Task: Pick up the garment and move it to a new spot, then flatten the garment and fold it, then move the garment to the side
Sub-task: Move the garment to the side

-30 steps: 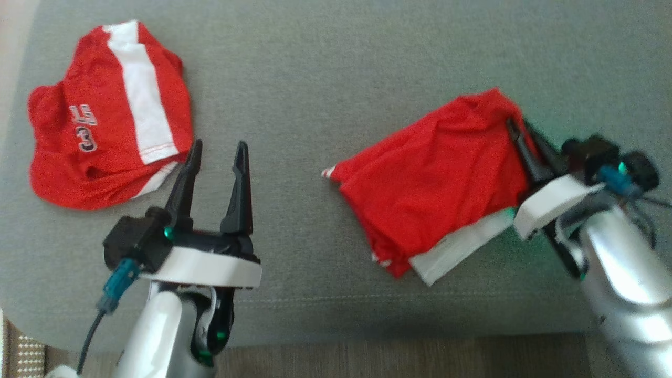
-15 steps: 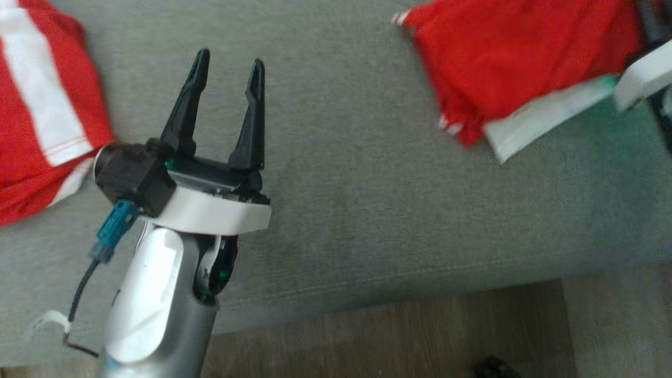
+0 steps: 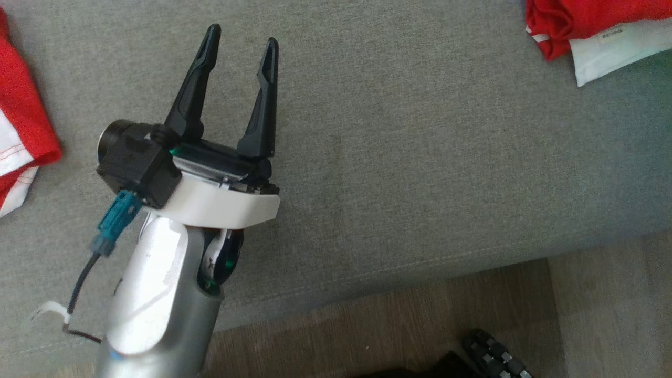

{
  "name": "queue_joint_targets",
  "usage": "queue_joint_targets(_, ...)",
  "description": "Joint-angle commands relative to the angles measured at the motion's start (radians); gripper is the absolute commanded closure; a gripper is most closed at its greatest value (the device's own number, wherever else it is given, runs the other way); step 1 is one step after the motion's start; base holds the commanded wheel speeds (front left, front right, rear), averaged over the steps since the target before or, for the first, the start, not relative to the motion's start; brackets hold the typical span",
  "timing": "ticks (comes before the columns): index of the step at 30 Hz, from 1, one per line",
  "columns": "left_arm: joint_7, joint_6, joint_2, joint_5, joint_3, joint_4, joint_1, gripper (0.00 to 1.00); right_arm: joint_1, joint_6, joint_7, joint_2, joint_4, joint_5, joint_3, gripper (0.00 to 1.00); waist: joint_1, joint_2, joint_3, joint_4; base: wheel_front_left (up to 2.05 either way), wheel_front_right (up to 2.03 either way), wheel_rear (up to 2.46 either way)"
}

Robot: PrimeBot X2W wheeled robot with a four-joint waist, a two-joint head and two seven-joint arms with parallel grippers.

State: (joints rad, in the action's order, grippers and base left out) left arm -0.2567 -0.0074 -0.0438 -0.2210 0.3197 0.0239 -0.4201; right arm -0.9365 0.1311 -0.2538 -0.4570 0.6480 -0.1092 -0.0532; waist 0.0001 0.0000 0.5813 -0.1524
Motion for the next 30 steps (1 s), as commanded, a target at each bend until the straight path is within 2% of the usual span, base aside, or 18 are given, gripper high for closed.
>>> queue_joint_targets(1, -0.005, 0.002, -0.006, 0.000, -0.027, 0.038, -0.010, 0.00, 0.031, 0.000, -0.008, 0.014, -0.040, 0.014, -0.020, 1.00, -0.0001, 0.0000, 0.006, -0.001, 0.00, 0.00, 0.00)
queue_joint_targets(7, -0.005, -0.002, -0.006, 0.001, -0.031, 0.036, -0.013, 0.00, 0.047, 0.000, -0.008, 0.042, -0.061, 0.031, -0.043, 1.00, -0.0001, 0.0000, 0.021, -0.001, 0.00, 0.00, 0.00)
queue_joint_targets(8, -0.005, -0.002, -0.006, 0.000, -0.030, 0.035, -0.015, 0.00, 0.047, 0.000, -0.008, 0.045, -0.062, 0.031, -0.049, 0.91, -0.0001, 0.0000, 0.024, 0.000, 0.00, 0.00, 0.00)
queue_joint_targets(9, -0.005, -0.003, -0.006, -0.001, -0.029, 0.034, -0.016, 0.00, 0.049, 0.000, -0.007, 0.052, -0.064, 0.028, -0.055, 0.00, -0.0001, 0.0000, 0.025, 0.002, 0.00, 0.00, 0.00)
queue_joint_targets(17, -0.005, 0.003, -0.006, -0.033, -0.020, 0.019, -0.008, 0.00, 0.065, 0.000, 0.005, 0.069, -0.090, 0.005, -0.055, 0.00, -0.0001, 0.0000, -0.020, 0.020, 0.00, 0.00, 0.00)
queue_joint_targets(24, -0.005, 0.030, -0.006, -0.095, -0.019, 0.027, 0.031, 0.00, 0.099, 0.000, 0.039, 0.091, -0.178, 0.008, -0.033, 0.00, -0.0001, 0.0000, -0.141, 0.061, 0.00, 0.00, 0.00)
queue_joint_targets(30, -0.005, 0.054, -0.006, -0.128, -0.039, 0.037, 0.085, 0.00, 0.178, 0.000, 0.080, 0.152, -0.282, -0.028, 0.027, 0.00, -0.0001, 0.0000, -0.245, 0.104, 0.00, 0.00, 0.00)
